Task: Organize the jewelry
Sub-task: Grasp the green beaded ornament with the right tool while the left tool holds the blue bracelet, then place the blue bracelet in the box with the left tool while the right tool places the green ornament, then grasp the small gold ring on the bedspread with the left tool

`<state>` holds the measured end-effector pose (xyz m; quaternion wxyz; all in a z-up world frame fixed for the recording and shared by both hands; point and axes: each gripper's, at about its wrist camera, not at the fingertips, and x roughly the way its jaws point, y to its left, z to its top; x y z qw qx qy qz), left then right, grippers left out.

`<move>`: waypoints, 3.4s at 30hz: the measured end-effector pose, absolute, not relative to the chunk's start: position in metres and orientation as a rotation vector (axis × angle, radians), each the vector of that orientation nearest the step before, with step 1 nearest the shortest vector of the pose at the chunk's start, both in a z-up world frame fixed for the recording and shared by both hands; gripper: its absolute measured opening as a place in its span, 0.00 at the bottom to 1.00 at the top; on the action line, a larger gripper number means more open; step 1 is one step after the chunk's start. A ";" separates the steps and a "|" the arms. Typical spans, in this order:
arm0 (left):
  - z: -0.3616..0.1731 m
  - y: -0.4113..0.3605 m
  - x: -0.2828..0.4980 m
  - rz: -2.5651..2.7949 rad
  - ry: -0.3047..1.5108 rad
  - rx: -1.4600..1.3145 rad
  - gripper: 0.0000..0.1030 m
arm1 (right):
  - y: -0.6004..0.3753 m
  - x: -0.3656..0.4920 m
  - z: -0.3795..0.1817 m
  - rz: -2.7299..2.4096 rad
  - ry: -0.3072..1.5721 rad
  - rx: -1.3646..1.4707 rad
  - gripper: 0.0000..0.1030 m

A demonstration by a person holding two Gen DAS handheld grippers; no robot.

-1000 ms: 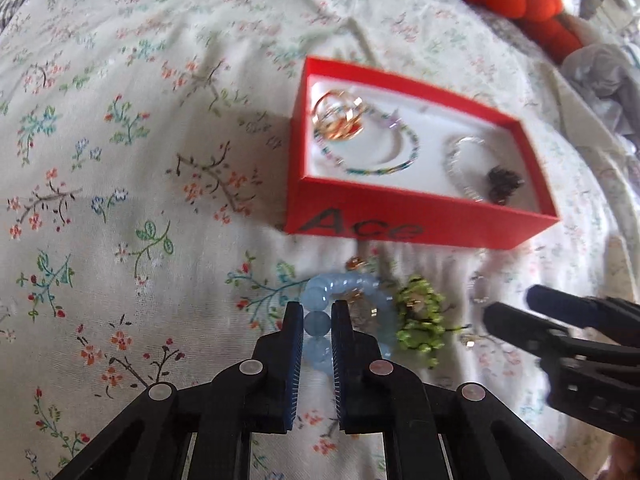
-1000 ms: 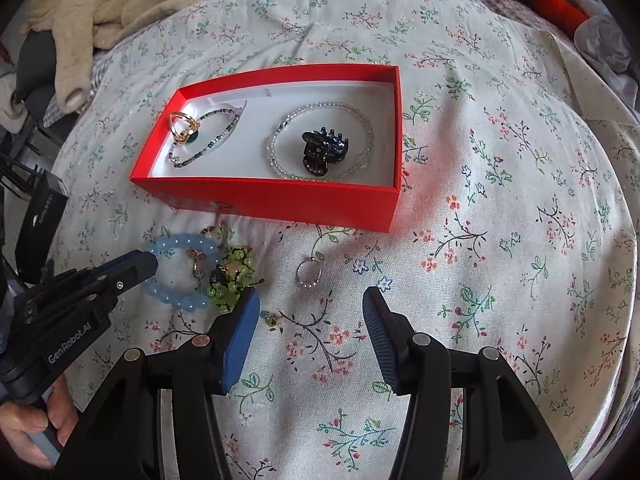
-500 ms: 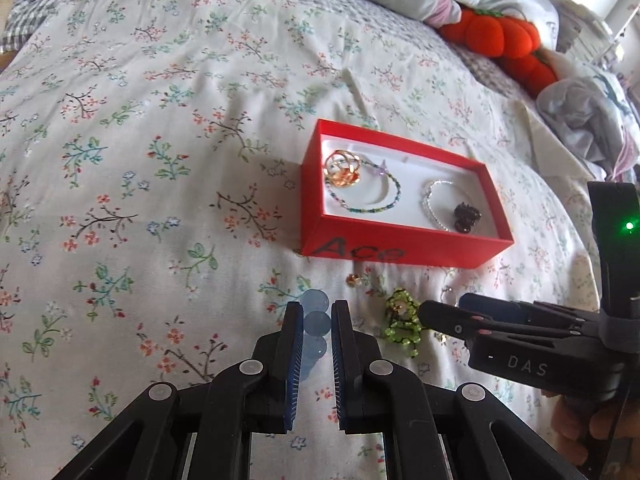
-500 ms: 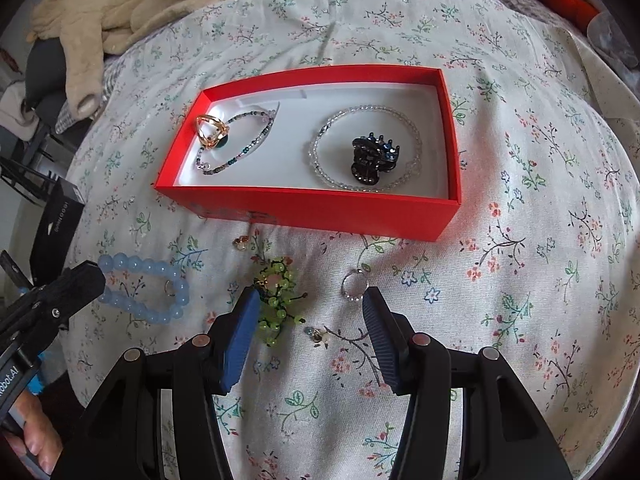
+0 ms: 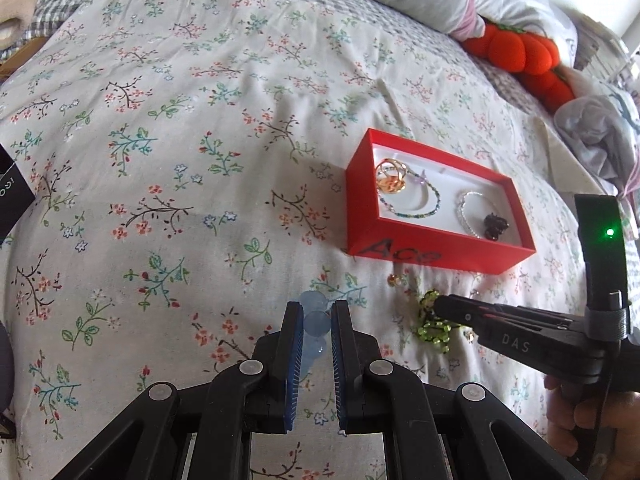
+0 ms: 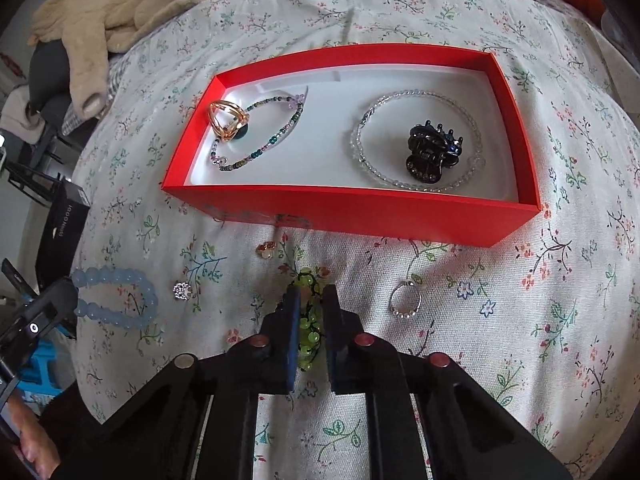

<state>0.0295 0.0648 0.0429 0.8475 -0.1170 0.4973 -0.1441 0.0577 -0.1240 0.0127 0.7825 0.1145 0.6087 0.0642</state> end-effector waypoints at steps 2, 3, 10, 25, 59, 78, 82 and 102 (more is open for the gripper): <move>0.042 0.066 0.029 -0.300 1.049 -0.248 0.08 | -0.122 0.057 0.016 0.146 1.302 0.245 0.05; 0.042 0.066 0.029 -0.299 1.049 -0.248 0.08 | -0.121 0.057 0.020 0.149 1.293 0.240 0.05; 0.042 0.070 0.029 -0.285 1.044 -0.253 0.08 | -0.123 0.048 0.048 0.183 1.221 0.245 0.05; 0.077 0.049 0.036 -0.353 0.963 -0.234 0.08 | -0.158 0.039 0.099 0.176 1.082 0.331 0.05; 0.040 -0.036 0.108 -0.402 0.981 -0.136 0.28 | -0.206 0.083 0.093 0.086 1.031 0.379 0.05; 0.039 -0.001 0.081 -0.320 1.014 -0.133 0.50 | -0.203 0.102 0.080 0.038 0.998 0.358 0.07; 0.036 -0.003 0.078 -0.305 1.022 -0.113 0.50 | -0.209 0.101 0.082 0.035 1.000 0.380 0.11; 0.034 -0.003 0.039 -0.297 1.019 -0.006 0.76 | -0.209 0.033 0.094 0.041 1.051 0.289 0.53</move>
